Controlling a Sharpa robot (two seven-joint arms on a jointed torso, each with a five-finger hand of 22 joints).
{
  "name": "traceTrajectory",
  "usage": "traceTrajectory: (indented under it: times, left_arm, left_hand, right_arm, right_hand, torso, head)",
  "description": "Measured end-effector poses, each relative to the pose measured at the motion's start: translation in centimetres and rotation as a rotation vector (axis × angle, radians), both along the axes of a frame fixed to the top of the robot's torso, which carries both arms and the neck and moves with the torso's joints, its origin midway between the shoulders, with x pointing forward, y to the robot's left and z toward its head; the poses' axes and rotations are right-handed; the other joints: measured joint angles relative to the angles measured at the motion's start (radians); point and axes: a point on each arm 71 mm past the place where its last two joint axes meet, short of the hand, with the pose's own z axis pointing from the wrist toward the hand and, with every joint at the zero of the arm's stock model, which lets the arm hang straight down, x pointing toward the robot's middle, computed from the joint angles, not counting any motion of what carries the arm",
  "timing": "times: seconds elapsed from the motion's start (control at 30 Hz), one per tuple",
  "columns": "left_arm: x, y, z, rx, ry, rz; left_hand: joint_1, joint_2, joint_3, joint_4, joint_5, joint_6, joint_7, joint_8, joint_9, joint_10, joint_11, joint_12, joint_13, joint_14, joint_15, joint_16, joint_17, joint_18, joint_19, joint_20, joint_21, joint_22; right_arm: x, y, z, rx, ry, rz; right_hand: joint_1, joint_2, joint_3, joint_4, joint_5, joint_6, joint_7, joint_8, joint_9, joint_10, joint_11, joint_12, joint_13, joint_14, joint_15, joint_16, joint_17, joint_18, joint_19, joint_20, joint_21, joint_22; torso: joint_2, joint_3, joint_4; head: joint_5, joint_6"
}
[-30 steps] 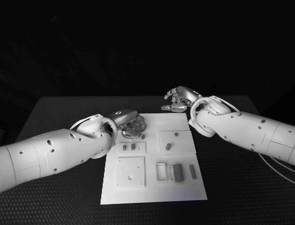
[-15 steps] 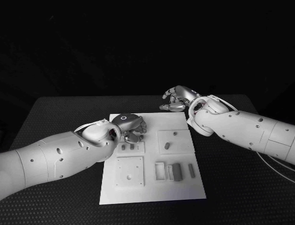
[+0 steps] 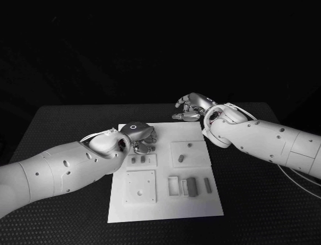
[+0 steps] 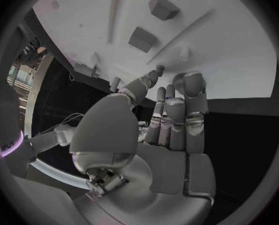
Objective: Assemble the parts on the task board
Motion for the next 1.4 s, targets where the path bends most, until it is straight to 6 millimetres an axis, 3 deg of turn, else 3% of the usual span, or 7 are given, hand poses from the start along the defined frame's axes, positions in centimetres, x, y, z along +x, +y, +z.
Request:
traceTrajectory:
  times: [0.33,0.67,0.87,1.4]
  left_arm:
    - [-0.1,-0.6,-0.7,0.012,0.012,-0.002]
    - [-0.2,-1.0,-1.1,0.021,0.015,-0.005]
    - [-0.3,-1.2,-1.3,0.028,0.02,-0.006]
    - [0.0,-1.1,-1.6,0.048,0.02,0.005]
  left_hand:
    - [0.0,0.008,0.003,0.003,0.0,0.0,0.0,0.004,-0.004,0.019,-0.004,0.005,-0.003,0.0,0.0,0.008,0.0,0.006,0.0,0.0,0.012,0.0]
    - [0.0,0.008,0.005,0.0,0.0,-0.002,0.016,0.004,-0.008,0.043,-0.001,0.012,-0.003,0.0,0.0,0.013,-0.004,0.009,0.002,0.002,0.019,0.0]
    - [0.002,0.013,0.01,0.001,0.0,0.004,0.021,0.009,-0.01,0.061,-0.009,0.018,0.001,0.0,0.0,0.016,-0.006,0.01,0.002,0.002,0.024,0.0]
    - [0.004,0.028,0.015,0.001,0.0,0.016,0.019,0.016,-0.012,0.076,-0.015,0.02,0.008,-0.002,-0.003,0.017,-0.011,0.011,-0.002,-0.002,0.031,0.0]
  right_arm:
    - [0.0,0.1,0.0,0.001,0.0,0.002]
    - [0.0,0.2,0.0,0.002,0.0,0.004]
    - [0.0,0.2,0.0,0.002,0.0,0.004]
    - [0.0,0.1,0.0,0.002,0.0,0.004]
  right_hand:
    - [0.0,0.0,0.0,0.0,0.0,-0.001,0.001,0.0,0.0,0.0,0.0,0.0,0.0,0.0,0.0,0.0,0.0,0.0,0.0,0.0,0.0,0.0]
    - [0.004,0.004,0.0,0.0,0.0,-0.001,0.001,0.0,0.0,0.0,0.0,0.0,-0.001,0.0,0.0,0.0,0.0,0.0,0.0,0.0,0.0,0.0]
    - [0.004,0.004,-0.003,0.003,0.0,-0.001,0.0,0.0,0.0,0.0,0.0,0.0,-0.001,0.0,0.0,0.0,0.0,0.0,0.0,0.0,0.0,0.0]
    - [0.004,0.004,-0.003,0.003,0.0,-0.001,-0.003,0.0,0.001,0.0,0.0,0.0,-0.001,0.0,0.0,0.0,0.0,0.0,0.003,-0.002,0.0,0.0]
  torso:
    - [-0.001,0.0003,0.0003]
    - [-0.002,0.0,0.0011]
    - [-0.002,-0.0005,0.0016]
    - [-0.002,-0.0006,0.0017]
  head:
    - [-0.002,-0.001]
    - [-0.003,-0.003]
    - [-0.003,-0.003]
    - [-0.007,-0.005]
